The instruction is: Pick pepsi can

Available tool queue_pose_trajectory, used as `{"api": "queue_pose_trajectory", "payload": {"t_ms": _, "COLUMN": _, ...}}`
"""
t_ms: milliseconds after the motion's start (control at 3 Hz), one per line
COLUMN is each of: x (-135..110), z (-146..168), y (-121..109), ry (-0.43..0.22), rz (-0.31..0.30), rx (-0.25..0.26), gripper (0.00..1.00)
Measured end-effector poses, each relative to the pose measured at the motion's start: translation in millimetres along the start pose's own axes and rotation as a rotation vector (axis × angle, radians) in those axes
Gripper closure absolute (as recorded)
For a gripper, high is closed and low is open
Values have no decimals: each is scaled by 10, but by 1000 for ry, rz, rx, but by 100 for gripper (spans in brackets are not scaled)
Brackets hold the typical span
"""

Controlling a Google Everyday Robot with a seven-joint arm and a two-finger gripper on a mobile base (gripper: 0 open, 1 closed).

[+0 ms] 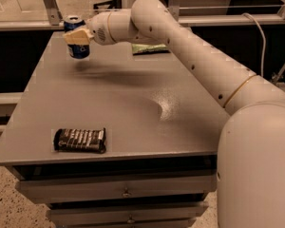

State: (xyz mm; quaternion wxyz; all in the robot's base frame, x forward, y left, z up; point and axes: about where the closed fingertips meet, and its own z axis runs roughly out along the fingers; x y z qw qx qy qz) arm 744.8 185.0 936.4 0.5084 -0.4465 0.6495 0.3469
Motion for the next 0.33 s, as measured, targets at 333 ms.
{"api": "queue_pose_trajectory", "payload": {"t_ms": 333, "x": 9, "z": 19, "y": 8, "ry": 2, "rz": 1, "rx": -2, "gripper": 100}}
